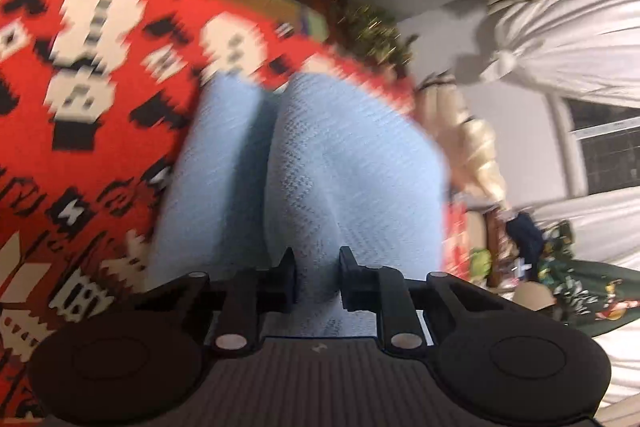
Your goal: Fold clothes
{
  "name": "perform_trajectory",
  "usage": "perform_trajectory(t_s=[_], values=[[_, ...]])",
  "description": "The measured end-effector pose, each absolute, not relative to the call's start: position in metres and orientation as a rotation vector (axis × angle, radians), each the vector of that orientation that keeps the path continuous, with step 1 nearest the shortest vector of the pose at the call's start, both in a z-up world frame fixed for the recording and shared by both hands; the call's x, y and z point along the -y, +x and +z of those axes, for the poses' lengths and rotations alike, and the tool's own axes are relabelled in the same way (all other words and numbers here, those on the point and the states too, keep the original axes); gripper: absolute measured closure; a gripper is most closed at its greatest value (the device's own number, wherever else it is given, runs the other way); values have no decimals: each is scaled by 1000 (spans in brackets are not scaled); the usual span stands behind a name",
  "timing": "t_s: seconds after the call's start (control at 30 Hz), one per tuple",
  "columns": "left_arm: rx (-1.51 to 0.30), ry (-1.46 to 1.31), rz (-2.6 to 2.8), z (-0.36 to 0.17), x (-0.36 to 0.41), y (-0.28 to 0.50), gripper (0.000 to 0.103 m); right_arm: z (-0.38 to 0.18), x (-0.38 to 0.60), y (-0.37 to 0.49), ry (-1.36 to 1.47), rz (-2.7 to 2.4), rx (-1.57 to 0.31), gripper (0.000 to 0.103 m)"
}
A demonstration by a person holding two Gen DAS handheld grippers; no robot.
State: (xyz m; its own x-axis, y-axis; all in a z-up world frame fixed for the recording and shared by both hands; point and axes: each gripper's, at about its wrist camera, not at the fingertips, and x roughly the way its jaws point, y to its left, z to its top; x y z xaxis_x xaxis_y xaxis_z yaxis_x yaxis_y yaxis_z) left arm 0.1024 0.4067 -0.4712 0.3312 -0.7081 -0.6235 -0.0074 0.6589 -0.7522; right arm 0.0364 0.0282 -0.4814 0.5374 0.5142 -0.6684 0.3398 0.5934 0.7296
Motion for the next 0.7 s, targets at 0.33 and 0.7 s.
perform_trajectory(t_s=[0.33,0.7], values=[[-1167,-775,-402,-495,-452,92,84,-435,-87,50,658,119,-1104,27],[-1144,-811,-334,-498,-469,91,71,-399,-122,41,398,69,-1056,22]])
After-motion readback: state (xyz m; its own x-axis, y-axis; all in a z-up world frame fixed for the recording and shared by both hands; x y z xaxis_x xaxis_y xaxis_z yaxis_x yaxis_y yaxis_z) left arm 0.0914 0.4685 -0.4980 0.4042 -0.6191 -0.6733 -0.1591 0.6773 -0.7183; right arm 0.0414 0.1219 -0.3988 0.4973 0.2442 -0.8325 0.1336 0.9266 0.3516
